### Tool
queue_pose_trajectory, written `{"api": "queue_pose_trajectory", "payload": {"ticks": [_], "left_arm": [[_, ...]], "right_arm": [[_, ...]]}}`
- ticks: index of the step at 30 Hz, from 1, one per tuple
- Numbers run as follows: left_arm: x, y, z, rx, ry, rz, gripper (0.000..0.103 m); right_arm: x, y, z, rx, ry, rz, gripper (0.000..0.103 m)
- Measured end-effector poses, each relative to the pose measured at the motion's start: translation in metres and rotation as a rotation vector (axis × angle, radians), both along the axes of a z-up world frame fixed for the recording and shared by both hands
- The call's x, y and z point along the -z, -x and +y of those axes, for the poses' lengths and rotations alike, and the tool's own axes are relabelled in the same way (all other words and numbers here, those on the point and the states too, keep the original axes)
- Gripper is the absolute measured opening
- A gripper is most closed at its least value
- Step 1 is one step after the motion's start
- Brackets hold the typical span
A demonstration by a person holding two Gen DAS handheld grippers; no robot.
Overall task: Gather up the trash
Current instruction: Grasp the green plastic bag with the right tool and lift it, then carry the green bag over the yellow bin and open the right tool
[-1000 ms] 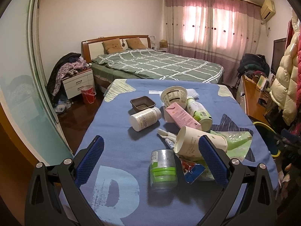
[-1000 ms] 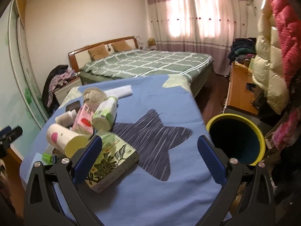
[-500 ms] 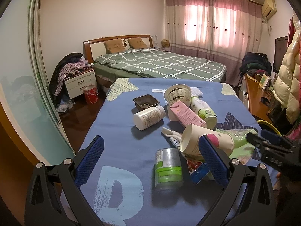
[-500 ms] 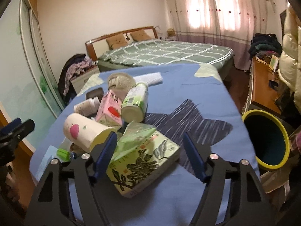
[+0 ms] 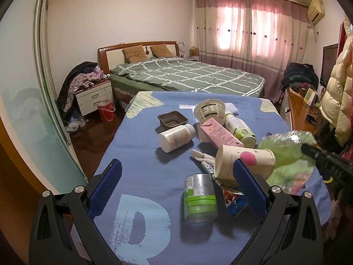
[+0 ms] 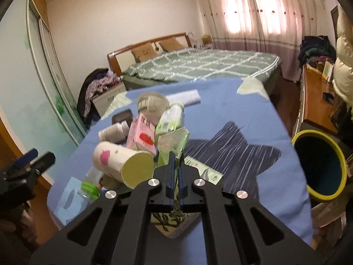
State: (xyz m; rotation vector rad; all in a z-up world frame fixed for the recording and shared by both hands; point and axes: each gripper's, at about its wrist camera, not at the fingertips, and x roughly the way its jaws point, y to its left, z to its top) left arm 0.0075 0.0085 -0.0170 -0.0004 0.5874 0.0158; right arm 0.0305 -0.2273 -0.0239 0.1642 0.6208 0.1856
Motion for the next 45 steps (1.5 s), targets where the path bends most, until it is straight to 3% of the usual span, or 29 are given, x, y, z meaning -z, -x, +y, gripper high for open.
{"api": "queue_pose_trajectory", "payload": {"ticks": [10, 18, 24, 33, 34, 36, 37, 38, 45], "left_arm": [[0.001, 0.001, -0.016, 0.039, -0.01, 0.009, 0.099], [0.011, -0.007, -0.046, 0.117, -0.012, 0.051, 0.099], [0.023, -0.019, -0.067, 0.148, -0.014, 0.088, 0.099], [0.045, -0.041, -0.092, 0.145, -0.015, 0.176, 0.099], [0.046, -0.043, -0.095, 0.144, -0.018, 0.184, 0.099], [0.049, -0.047, -0.1, 0.138, -0.021, 0.198, 0.099], [0.05, -0.049, -0.102, 0.137, -0.02, 0.206, 0.099], [0.052, -0.053, -0.104, 0.134, -0.019, 0.217, 0.099], [0.056, -0.061, -0.112, 0.132, 0.01, 0.252, 0.099]], "right_arm": [[-0.028, 0.005, -0.046, 0.112, -0.032, -0.093, 0.002], [-0.036, 0.001, -0.107, 0.296, -0.003, -0.134, 0.002], [-0.023, -0.013, -0.167, 0.458, 0.046, -0.121, 0.002], [0.018, -0.049, -0.24, 0.623, 0.117, -0.016, 0.003], [0.025, -0.055, -0.246, 0.636, 0.126, 0.003, 0.004], [0.034, -0.061, -0.253, 0.646, 0.12, 0.026, 0.019], [0.038, -0.063, -0.257, 0.651, 0.111, 0.029, 0.036], [0.041, -0.063, -0.258, 0.656, 0.108, 0.027, 0.043], [0.054, -0.068, -0.254, 0.631, 0.095, 0.042, 0.043]]}}
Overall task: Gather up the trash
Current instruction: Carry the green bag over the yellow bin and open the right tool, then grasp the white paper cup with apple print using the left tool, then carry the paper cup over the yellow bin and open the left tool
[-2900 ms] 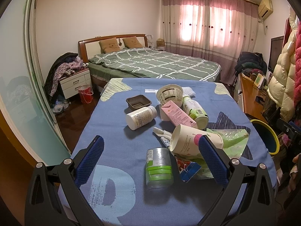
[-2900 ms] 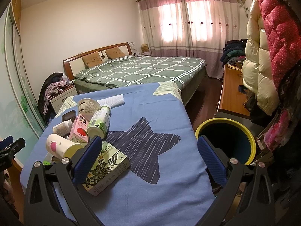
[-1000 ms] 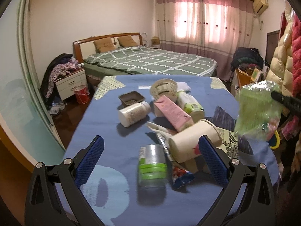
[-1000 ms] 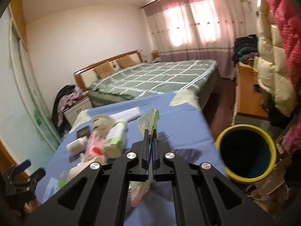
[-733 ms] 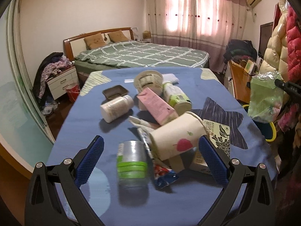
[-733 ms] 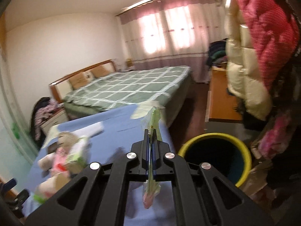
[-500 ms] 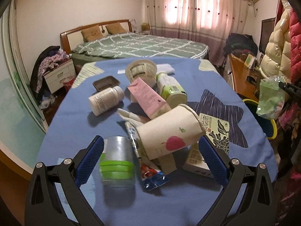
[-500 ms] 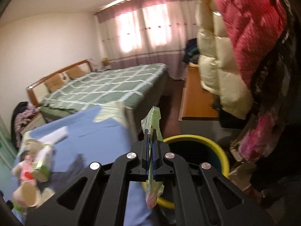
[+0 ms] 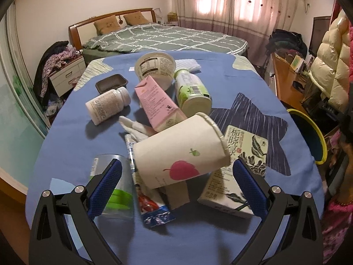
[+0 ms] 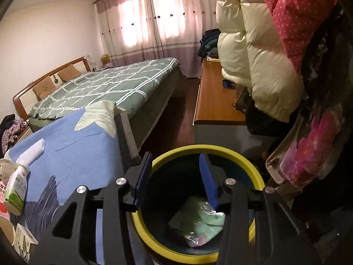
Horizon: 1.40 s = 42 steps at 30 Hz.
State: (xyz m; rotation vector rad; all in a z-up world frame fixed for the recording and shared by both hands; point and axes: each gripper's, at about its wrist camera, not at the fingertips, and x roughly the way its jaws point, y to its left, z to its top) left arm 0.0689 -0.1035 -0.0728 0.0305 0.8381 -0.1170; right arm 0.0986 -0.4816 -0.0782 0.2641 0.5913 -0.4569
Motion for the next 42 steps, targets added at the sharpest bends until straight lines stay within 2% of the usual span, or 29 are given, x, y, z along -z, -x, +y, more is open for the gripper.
{"api": "queue_pose_trajectory", "payload": {"ticks": [11, 12, 13, 16, 22, 32, 36, 42], "left_arm": [[0.007, -0.021, -0.007, -0.028, 0.05, 0.034, 0.099], [0.008, -0.022, -0.007, -0.036, 0.05, 0.034, 0.098], [0.009, -0.024, -0.006, -0.039, 0.049, 0.033, 0.093], [0.01, -0.026, -0.004, -0.041, 0.051, 0.034, 0.091], [-0.006, -0.016, -0.007, -0.033, 0.008, -0.046, 0.088], [-0.032, -0.012, -0.039, 0.077, 0.019, -0.094, 0.088], [-0.041, -0.018, -0.074, 0.164, 0.025, -0.109, 0.088], [-0.053, -0.026, -0.151, 0.328, 0.038, -0.129, 0.088]], "right_arm": [[0.0, 0.004, 0.003, -0.007, -0.017, -0.008, 0.043], [0.0, 0.004, 0.003, -0.007, -0.017, -0.009, 0.043], [0.0, 0.005, 0.004, -0.008, -0.017, -0.01, 0.043], [-0.001, 0.008, 0.005, -0.012, -0.023, -0.014, 0.043], [-0.003, 0.014, 0.008, -0.02, -0.033, -0.025, 0.043], [-0.005, 0.033, 0.003, -0.012, -0.044, -0.034, 0.043], [-0.009, 0.049, -0.006, 0.02, -0.041, -0.05, 0.043], [-0.01, 0.075, -0.027, 0.077, -0.035, -0.058, 0.043]]}}
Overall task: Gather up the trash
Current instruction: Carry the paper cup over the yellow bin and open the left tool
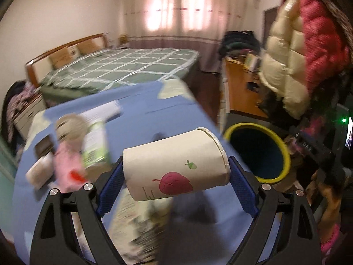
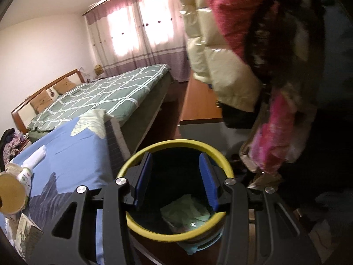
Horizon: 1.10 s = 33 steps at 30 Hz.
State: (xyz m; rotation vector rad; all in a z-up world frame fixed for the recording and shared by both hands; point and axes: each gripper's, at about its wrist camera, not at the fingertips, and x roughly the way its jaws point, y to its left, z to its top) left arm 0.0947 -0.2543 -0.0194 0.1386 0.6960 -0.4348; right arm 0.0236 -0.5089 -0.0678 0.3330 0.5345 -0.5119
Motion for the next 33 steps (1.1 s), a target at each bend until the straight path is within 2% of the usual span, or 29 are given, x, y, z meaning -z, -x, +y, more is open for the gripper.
{"api": "queue_pose_trajectory", "payload": {"ticks": [4, 9, 18, 22, 25, 29, 33], "left_arm": [[0.001, -0.004, -0.061, 0.107, -0.007, 0.01, 0.088], [0.018, -0.012, -0.122, 0.187, -0.042, 0.04, 0.088], [0.045, -0.029, -0.201, 0.249, -0.079, 0.058, 0.088], [0.057, -0.04, -0.221, 0.262, -0.088, 0.075, 0.089], [0.059, -0.043, -0.228, 0.261, -0.093, 0.07, 0.097], [0.049, -0.039, -0.211, 0.267, -0.066, 0.09, 0.097], [0.03, -0.025, -0.179, 0.26, -0.04, 0.067, 0.098]], "right_arm": [[0.003, 0.015, -0.015, 0.036, -0.006, 0.002, 0.043], [0.011, 0.027, -0.03, 0.066, -0.024, 0.011, 0.043], [0.027, 0.039, -0.051, 0.111, -0.05, 0.038, 0.043], [0.032, 0.041, -0.056, 0.12, -0.062, 0.054, 0.045], [0.033, 0.04, -0.053, 0.116, -0.06, 0.06, 0.049], [0.031, 0.037, -0.047, 0.103, -0.057, 0.065, 0.049], [0.029, 0.032, -0.037, 0.076, -0.054, 0.067, 0.05]]}}
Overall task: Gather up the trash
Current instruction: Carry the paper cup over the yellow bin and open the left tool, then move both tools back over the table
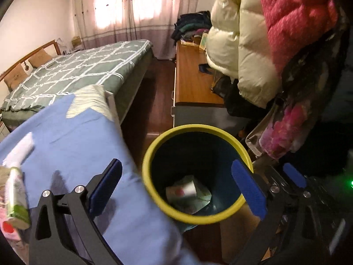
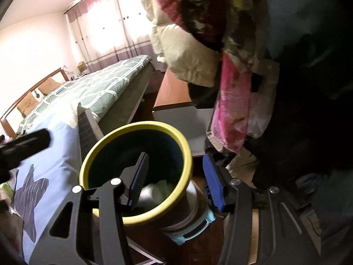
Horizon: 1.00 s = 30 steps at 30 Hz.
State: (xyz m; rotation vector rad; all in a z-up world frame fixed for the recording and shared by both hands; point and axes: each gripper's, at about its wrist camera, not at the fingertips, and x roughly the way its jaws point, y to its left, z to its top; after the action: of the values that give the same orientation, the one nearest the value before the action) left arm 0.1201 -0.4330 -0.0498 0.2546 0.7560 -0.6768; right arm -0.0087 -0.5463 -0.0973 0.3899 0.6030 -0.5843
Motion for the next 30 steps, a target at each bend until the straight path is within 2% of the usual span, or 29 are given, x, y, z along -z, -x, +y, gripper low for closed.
{"api": "queue_pose_trajectory", "payload": {"ticks": [8, 13, 18, 23, 28, 30], "left_arm": [[-0.04, 0.026, 0.11, -0.09, 0.078, -0.059, 0.098], [-0.054, 0.032, 0.183, -0.167, 0.107, -0.063, 0.098], [-0.069, 0.038, 0.278, -0.363, 0.138, -0.131, 0.098], [-0.075, 0.054, 0.358, -0.544, 0.116, -0.212, 0.098], [-0.07, 0.067, 0.429, -0.675, 0.132, -0.218, 0.098], [-0.066, 0.067, 0.441, -0.708, 0.134, -0.21, 0.098]], "right_arm": [[-0.004, -0.012, 0.036, -0.082, 0.014, 0.008, 0.05], [-0.011, -0.022, 0.067, -0.157, 0.018, 0.004, 0.051], [-0.018, -0.039, 0.114, -0.264, 0.037, 0.016, 0.053], [-0.018, -0.062, 0.172, -0.427, 0.035, 0.037, 0.053], [-0.018, -0.085, 0.237, -0.592, 0.029, 0.057, 0.053], [-0.021, -0.09, 0.264, -0.655, 0.031, 0.056, 0.053]]}}
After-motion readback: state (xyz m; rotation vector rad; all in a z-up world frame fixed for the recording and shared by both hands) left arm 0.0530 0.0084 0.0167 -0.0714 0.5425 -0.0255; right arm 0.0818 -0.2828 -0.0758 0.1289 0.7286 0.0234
